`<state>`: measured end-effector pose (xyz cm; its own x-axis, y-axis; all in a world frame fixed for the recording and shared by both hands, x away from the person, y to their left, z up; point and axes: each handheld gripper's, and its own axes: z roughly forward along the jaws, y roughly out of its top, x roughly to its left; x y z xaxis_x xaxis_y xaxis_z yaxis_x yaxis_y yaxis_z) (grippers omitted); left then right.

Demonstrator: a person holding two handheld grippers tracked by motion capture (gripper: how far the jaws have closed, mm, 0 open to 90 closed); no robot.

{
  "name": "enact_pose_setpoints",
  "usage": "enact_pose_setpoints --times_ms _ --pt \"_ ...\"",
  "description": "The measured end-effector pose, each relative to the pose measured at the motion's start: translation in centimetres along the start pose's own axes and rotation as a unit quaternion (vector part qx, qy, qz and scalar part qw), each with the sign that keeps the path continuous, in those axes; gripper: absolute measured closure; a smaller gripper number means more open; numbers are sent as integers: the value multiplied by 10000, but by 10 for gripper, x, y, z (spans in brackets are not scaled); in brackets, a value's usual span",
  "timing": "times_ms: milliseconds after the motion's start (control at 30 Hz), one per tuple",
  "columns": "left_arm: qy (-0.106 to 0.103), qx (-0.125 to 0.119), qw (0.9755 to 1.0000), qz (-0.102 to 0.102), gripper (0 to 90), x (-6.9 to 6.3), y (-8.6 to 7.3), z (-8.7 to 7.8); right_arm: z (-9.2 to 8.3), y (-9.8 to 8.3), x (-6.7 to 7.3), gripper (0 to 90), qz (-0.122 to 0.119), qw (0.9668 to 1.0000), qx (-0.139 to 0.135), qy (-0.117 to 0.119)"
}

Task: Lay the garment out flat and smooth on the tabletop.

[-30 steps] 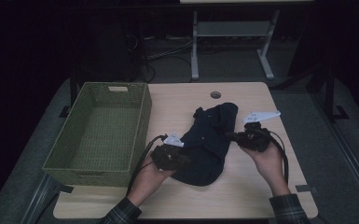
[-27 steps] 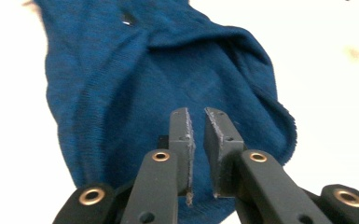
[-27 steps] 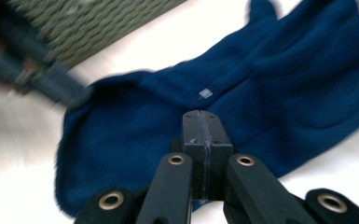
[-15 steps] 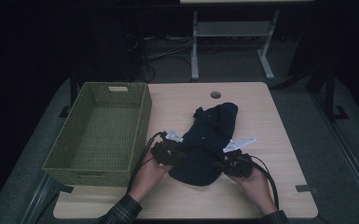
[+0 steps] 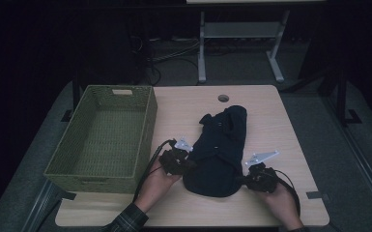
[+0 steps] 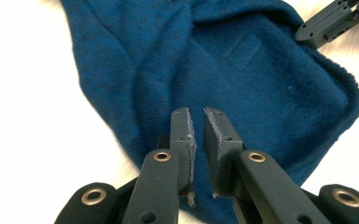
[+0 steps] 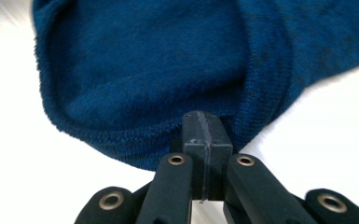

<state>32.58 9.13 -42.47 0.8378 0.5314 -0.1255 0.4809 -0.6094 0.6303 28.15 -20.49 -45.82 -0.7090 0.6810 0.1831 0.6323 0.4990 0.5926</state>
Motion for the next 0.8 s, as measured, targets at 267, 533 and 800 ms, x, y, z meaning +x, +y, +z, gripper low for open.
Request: enact_pose_setpoints --times_ms 267,533,800 --pt "46 116 9999 -15 819 6 2 14 -15 -15 -9 900 136 9997 33 -215" --pt "9 415 9991 60 842 6 3 36 -39 -4 -9 900 22 9978 -604 -254" --pt "8 458 9989 100 872 6 2 37 -23 9 -38 900 242 9959 -695 -526"
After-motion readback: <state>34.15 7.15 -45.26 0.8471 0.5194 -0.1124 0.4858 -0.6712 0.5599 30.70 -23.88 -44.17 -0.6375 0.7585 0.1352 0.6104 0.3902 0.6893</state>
